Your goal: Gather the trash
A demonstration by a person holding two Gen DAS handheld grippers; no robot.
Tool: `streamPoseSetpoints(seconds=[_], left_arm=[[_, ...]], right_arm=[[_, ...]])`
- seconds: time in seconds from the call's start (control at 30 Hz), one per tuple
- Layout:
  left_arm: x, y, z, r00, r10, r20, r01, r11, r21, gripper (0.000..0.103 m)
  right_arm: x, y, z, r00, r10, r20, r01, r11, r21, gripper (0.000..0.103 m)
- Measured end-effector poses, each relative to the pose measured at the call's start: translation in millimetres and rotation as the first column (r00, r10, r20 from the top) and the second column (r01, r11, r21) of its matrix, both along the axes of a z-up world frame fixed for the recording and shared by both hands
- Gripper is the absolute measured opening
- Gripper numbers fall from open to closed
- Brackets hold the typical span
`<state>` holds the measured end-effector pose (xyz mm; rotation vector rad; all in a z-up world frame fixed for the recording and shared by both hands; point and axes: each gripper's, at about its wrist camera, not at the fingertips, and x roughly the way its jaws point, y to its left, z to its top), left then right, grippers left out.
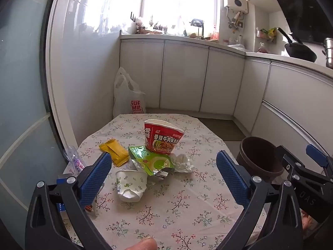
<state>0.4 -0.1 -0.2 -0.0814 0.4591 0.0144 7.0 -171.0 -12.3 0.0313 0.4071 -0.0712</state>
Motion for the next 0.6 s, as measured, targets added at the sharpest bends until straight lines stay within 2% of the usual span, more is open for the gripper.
streamPoseSetpoints(seconds=[0.13,0.6], left_arm=[[-0.5,-3.2,-0.4,1.000,-0.005,0.006,0.004,1.000,0.019,0.098],[-0.7,-2.1,-8.6,1.000,0.003,0.003,-0.003,1.000,0.016,0.098]], right_arm=[[0.3,0.4,0.2,1.000,0.000,-0.002,0.000,1.000,-0.002,0.096],[-0.7,3.0,1.0,1.000,0.000,0.002,0.000,1.000,-0.018,0.096]])
